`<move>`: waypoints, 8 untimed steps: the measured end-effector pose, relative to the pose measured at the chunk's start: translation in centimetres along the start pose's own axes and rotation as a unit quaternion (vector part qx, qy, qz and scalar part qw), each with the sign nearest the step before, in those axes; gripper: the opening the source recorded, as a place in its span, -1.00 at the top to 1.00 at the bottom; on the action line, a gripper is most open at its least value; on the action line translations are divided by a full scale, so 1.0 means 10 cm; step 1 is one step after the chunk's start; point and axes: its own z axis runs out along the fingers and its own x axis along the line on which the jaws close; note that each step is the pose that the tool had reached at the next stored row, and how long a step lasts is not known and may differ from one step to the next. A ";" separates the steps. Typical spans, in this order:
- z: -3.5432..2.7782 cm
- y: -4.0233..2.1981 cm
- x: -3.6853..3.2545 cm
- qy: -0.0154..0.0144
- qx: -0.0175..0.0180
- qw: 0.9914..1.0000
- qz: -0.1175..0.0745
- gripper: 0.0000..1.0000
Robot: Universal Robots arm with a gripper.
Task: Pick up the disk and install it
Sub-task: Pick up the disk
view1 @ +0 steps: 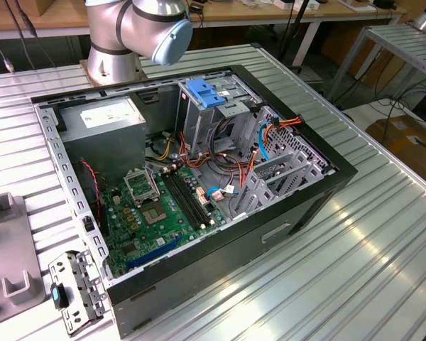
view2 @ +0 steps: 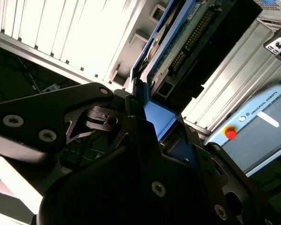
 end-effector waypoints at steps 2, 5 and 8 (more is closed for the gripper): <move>0.000 -0.001 0.014 0.000 0.000 1.000 0.000 0.25; 0.000 -0.002 0.038 0.000 0.000 1.000 0.000 0.25; 0.000 -0.004 0.072 0.000 0.000 1.000 0.000 0.25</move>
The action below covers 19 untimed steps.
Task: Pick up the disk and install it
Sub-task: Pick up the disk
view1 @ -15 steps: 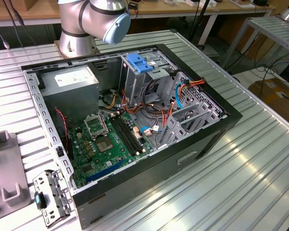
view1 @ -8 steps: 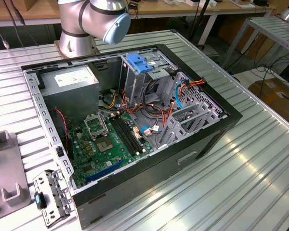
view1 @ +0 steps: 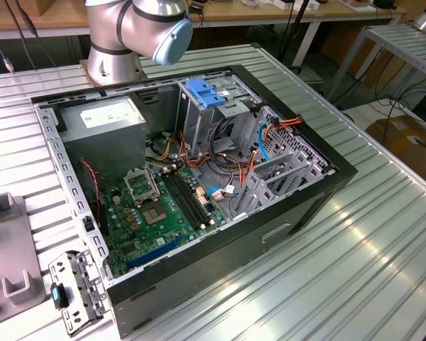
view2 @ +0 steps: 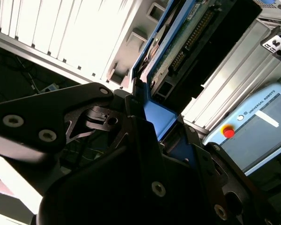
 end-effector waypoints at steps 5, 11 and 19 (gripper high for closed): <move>0.000 -0.021 0.012 0.000 0.000 1.000 0.000 0.25; 0.001 -0.081 0.010 0.000 -0.001 1.000 0.000 0.25; 0.001 -0.182 0.006 0.000 -0.001 1.000 0.000 0.25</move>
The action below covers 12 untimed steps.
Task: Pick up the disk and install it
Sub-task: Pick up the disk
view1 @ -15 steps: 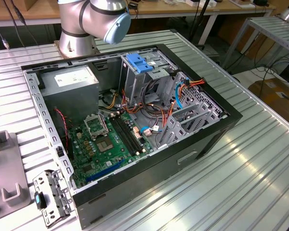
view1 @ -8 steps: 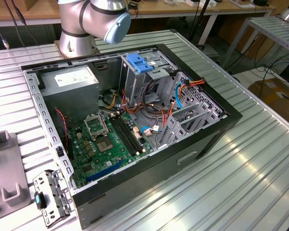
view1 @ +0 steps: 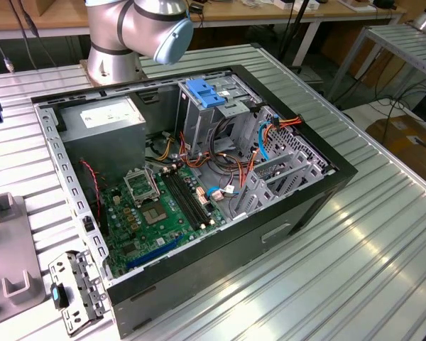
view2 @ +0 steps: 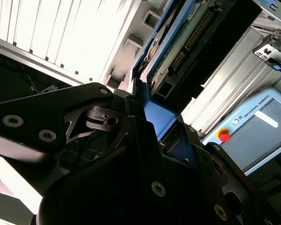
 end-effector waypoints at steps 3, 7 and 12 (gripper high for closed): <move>0.000 -0.017 0.010 0.000 0.000 1.000 0.000 0.25; 0.000 -0.027 0.050 0.000 0.000 1.000 0.000 0.25; 0.001 -0.047 0.092 0.000 0.000 1.000 0.000 0.25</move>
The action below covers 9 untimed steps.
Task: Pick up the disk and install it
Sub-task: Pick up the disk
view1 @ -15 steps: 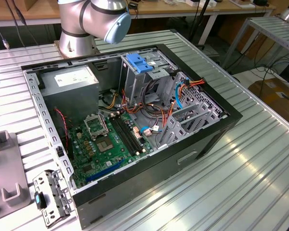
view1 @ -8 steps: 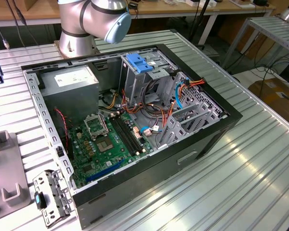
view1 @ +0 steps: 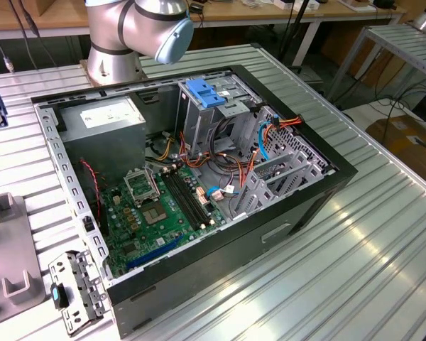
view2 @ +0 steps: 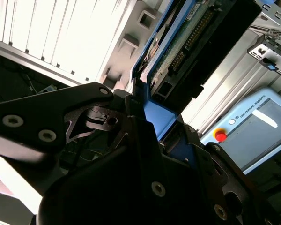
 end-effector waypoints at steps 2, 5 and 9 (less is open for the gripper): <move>0.000 -0.016 0.008 0.000 0.000 1.000 0.000 0.25; 0.000 -0.049 0.011 0.000 0.000 1.000 0.000 0.25; 0.000 -0.101 0.012 0.000 -0.001 1.000 0.000 0.25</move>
